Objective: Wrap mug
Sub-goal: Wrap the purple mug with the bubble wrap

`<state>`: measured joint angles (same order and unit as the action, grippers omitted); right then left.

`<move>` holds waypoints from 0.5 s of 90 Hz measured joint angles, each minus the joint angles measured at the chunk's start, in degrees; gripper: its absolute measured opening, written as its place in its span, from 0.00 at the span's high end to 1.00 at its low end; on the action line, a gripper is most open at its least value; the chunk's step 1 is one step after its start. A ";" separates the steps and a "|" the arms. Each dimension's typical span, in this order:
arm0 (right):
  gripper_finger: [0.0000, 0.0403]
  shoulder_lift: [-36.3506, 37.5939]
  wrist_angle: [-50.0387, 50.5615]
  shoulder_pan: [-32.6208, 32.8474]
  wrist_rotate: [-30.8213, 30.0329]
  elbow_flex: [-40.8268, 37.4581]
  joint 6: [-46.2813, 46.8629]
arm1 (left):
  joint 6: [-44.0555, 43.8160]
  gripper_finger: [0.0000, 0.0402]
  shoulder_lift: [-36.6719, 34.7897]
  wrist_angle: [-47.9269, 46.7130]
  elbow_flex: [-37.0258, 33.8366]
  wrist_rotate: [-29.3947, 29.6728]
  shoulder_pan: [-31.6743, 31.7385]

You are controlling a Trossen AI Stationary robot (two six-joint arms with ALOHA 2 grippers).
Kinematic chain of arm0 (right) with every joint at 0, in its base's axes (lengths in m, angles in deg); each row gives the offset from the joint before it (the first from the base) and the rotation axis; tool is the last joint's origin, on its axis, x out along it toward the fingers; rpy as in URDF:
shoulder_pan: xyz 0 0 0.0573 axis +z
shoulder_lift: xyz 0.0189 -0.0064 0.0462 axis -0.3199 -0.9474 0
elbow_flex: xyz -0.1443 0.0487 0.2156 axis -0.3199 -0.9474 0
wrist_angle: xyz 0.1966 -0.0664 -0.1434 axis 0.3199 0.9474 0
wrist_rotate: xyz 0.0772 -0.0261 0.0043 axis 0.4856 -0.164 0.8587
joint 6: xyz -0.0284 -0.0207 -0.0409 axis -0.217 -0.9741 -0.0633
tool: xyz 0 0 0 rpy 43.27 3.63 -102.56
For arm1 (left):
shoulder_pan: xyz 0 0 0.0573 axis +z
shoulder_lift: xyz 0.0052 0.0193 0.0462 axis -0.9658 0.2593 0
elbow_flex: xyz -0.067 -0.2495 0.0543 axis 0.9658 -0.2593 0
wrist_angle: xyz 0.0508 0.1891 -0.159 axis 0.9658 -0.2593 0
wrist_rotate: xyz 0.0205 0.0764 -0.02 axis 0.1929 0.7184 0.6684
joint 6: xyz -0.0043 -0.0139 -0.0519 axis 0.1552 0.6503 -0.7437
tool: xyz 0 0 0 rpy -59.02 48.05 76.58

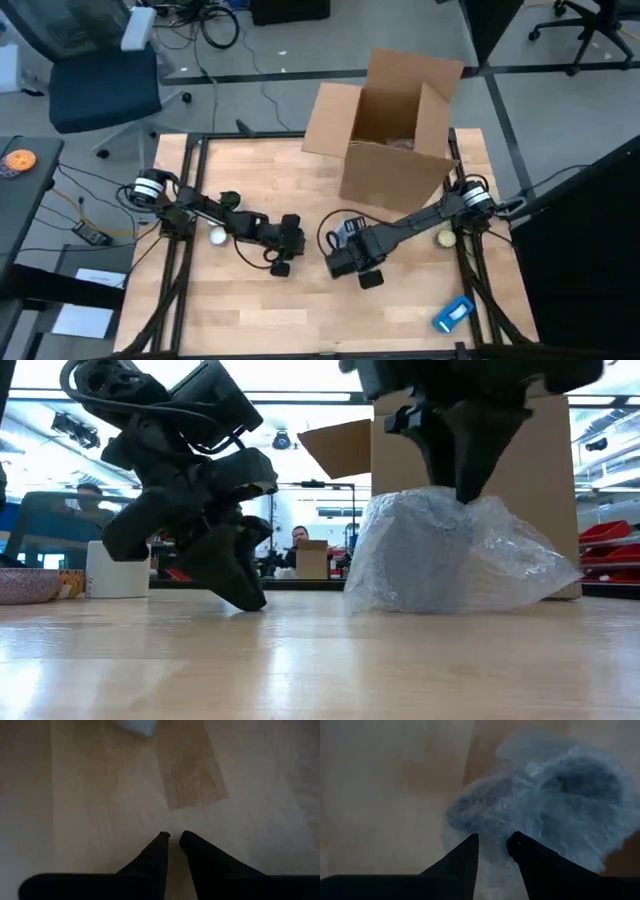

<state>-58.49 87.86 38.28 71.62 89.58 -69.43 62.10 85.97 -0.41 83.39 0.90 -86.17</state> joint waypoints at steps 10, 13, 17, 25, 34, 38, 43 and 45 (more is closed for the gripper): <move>0.73 0.02 -2.72 -2.42 2.58 -0.66 -3.54 | -0.61 0.87 0.00 -0.08 -0.04 0.10 -0.42; 0.73 0.04 -3.12 -3.05 2.83 -0.88 -4.30 | -0.64 0.87 0.00 -0.09 -0.04 0.08 -0.50; 0.73 0.04 -3.49 -3.77 2.94 -1.02 -5.22 | -0.86 0.87 0.00 -0.09 -0.04 0.03 -0.50; 0.73 0.00 -2.78 -4.69 2.03 -0.21 -4.94 | -1.00 0.87 -0.02 -0.29 -0.04 -0.11 -0.50; 0.73 -0.07 -0.98 -4.90 1.86 2.79 -4.53 | -1.00 0.87 -0.02 -0.46 -0.04 -0.13 -0.53; 0.73 -0.07 -0.43 -4.85 1.91 3.98 -4.58 | -0.94 0.87 -0.02 -0.48 -0.04 -0.13 -0.55; 0.72 -0.07 0.26 -4.79 3.25 4.90 -4.56 | -0.85 0.87 -0.02 -0.46 -0.04 -0.11 -0.55; 0.71 -0.07 0.49 -4.79 4.26 5.13 -4.56 | -0.85 0.87 -0.02 -0.44 -0.04 -0.09 -0.54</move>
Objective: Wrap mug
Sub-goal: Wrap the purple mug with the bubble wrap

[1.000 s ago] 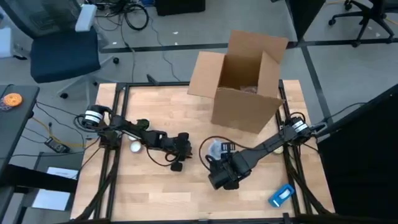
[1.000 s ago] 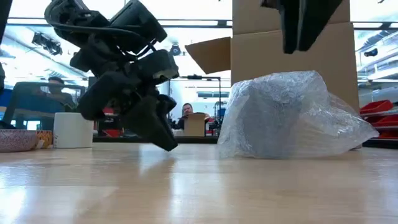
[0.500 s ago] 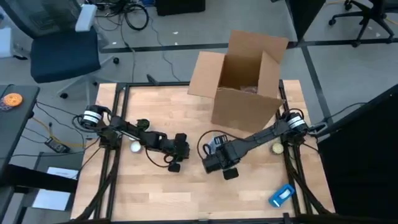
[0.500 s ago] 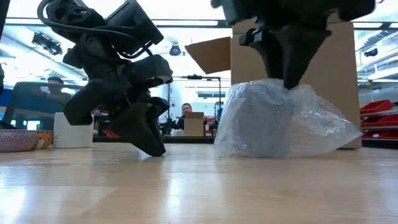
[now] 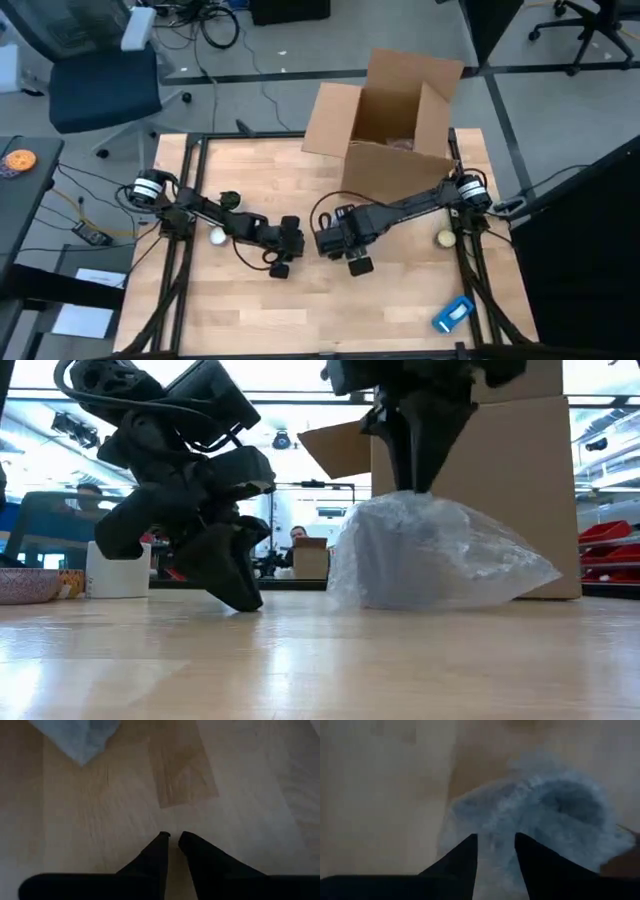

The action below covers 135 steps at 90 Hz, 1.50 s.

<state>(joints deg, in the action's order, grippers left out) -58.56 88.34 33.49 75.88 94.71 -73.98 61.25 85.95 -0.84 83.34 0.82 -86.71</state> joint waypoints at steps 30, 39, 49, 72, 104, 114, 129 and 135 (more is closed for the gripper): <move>0.53 -0.01 -1.08 -1.24 -3.08 -3.61 -4.57 | 0.06 0.87 0.00 0.37 -0.04 0.15 -0.01; 0.50 0.01 -5.30 -2.24 -0.33 -6.29 -5.65 | 0.07 0.87 0.00 0.37 -0.04 0.15 -0.01; 0.49 0.07 -8.85 -3.26 2.38 -9.50 -6.06 | 0.09 0.87 0.00 0.38 -0.04 0.17 -0.01; 0.58 0.20 -14.34 -6.45 7.11 -13.38 4.23 | 0.03 0.87 0.04 0.42 -0.04 0.20 -0.01; 0.96 -0.11 -19.23 -8.72 12.66 -6.26 32.72 | -0.04 0.87 0.07 0.72 -0.07 0.22 -0.01; 0.91 -0.10 -18.73 -9.31 10.52 -6.26 43.67 | -0.18 0.87 0.07 0.76 -0.07 0.24 -0.01; 0.87 -0.09 -13.73 -9.32 1.09 -6.85 44.00 | -0.83 0.87 0.07 0.73 -0.09 0.24 -0.01; 0.87 -0.09 -13.11 -9.17 -0.31 -6.88 44.12 | -1.09 0.87 0.07 0.70 -0.09 0.24 -0.01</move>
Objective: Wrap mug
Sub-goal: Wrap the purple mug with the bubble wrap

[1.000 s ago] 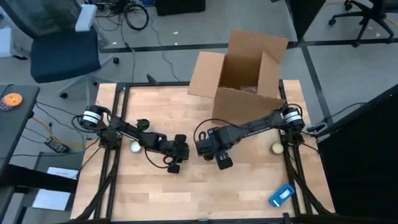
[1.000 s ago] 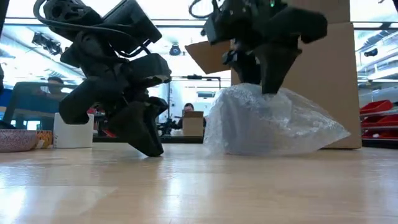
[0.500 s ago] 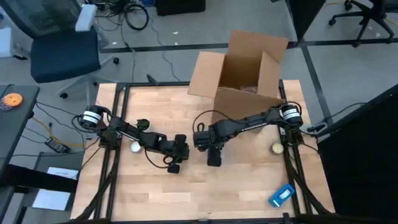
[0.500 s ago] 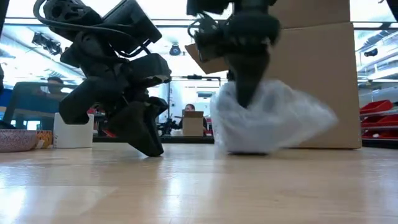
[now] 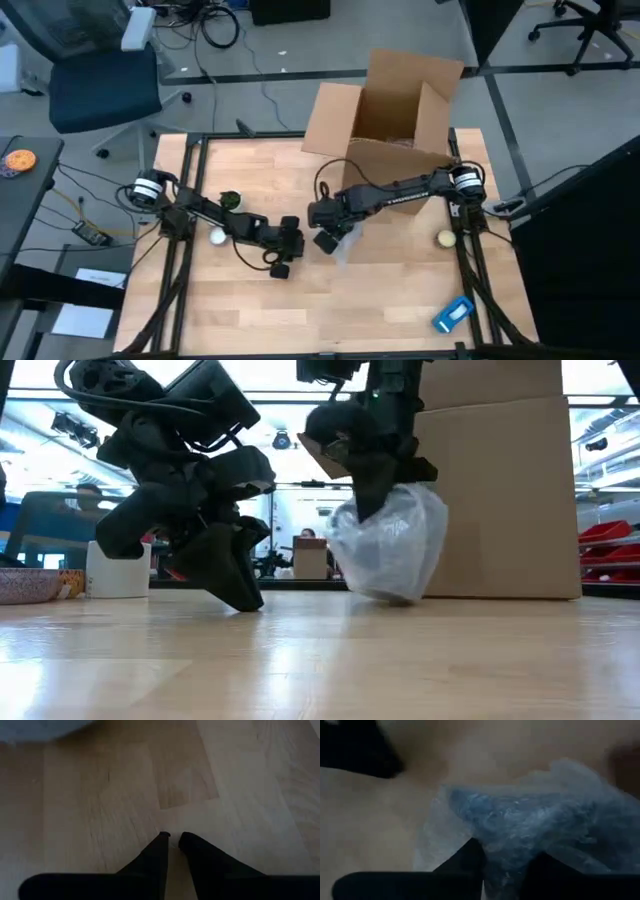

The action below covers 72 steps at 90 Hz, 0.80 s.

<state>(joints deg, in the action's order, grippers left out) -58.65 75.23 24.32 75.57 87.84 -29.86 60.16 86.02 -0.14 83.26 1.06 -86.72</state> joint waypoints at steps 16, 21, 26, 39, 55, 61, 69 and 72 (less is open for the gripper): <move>0.83 0.02 -1.43 0.47 0.62 0.00 2.37 | -0.02 0.87 0.00 -0.11 0.02 0.02 0.00; 0.80 0.02 -1.18 0.45 1.14 0.21 2.45 | -0.01 0.87 0.00 -0.13 0.02 0.01 0.00; 0.77 0.05 -1.03 0.38 1.14 0.49 2.50 | -0.02 0.87 0.00 -0.16 0.02 0.01 0.00; 0.68 0.09 -0.79 0.38 1.70 1.82 2.44 | -0.19 0.87 0.00 -0.20 0.02 0.02 0.00; 0.63 0.09 2.69 0.23 2.06 6.51 1.37 | -0.22 0.87 0.00 -0.27 0.02 0.02 0.00; 0.64 0.13 5.53 0.23 2.24 9.33 0.00 | -0.32 0.87 0.00 -0.29 0.02 0.02 0.00; 0.66 0.17 11.69 0.20 4.45 12.56 -3.60 | -0.39 0.87 0.00 -0.31 0.02 0.02 0.00; 0.68 0.20 14.08 0.20 5.40 13.28 -4.92 | -0.39 0.87 0.00 -0.33 0.02 0.02 0.00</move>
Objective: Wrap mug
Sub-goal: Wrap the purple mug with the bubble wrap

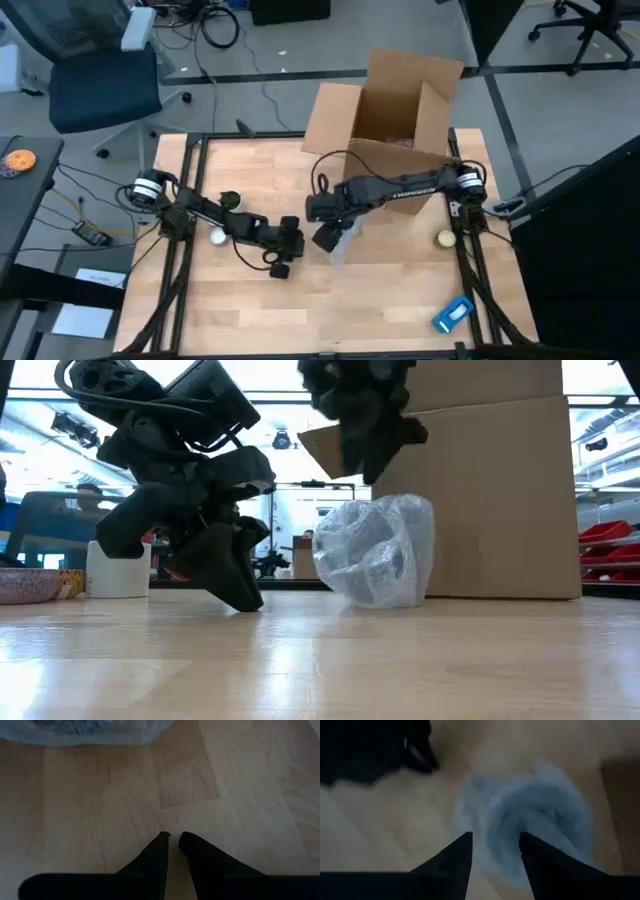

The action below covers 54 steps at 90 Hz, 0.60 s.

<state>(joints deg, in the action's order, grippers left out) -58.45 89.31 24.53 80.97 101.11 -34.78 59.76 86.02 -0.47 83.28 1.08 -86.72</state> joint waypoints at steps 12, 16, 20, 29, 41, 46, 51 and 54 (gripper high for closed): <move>0.77 0.02 5.24 0.02 0.78 -0.57 -0.45 | 0.00 0.87 0.00 0.00 0.02 0.00 0.00; 0.81 0.02 5.02 -0.02 1.29 -1.54 -0.57 | -0.01 0.87 0.00 0.00 0.02 0.00 0.00; 0.85 0.02 3.97 -0.11 2.11 -2.78 -0.93 | -0.02 0.87 0.00 -0.02 0.02 0.00 0.00; 0.95 0.00 0.68 -0.40 2.12 -5.39 -1.80 | -0.23 0.87 0.00 -0.02 0.02 0.00 0.00; 0.98 0.00 -3.29 -1.06 2.18 -7.96 -2.81 | -0.26 0.87 0.00 -0.01 0.02 0.00 0.00; 0.97 0.00 -4.51 -1.47 2.19 -8.70 -2.84 | -0.28 0.87 0.00 0.00 0.02 0.00 0.00; 0.97 0.00 -5.22 -1.86 2.20 -9.35 -3.33 | -0.28 0.87 0.00 0.00 0.02 0.00 0.00; 0.97 0.00 -5.84 -2.08 2.21 -9.84 -3.72 | -0.28 0.87 0.00 0.00 0.02 0.00 0.00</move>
<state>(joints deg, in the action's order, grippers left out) -58.45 83.47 22.45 83.18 91.27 -38.50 59.48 86.02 -0.47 83.30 1.08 -86.72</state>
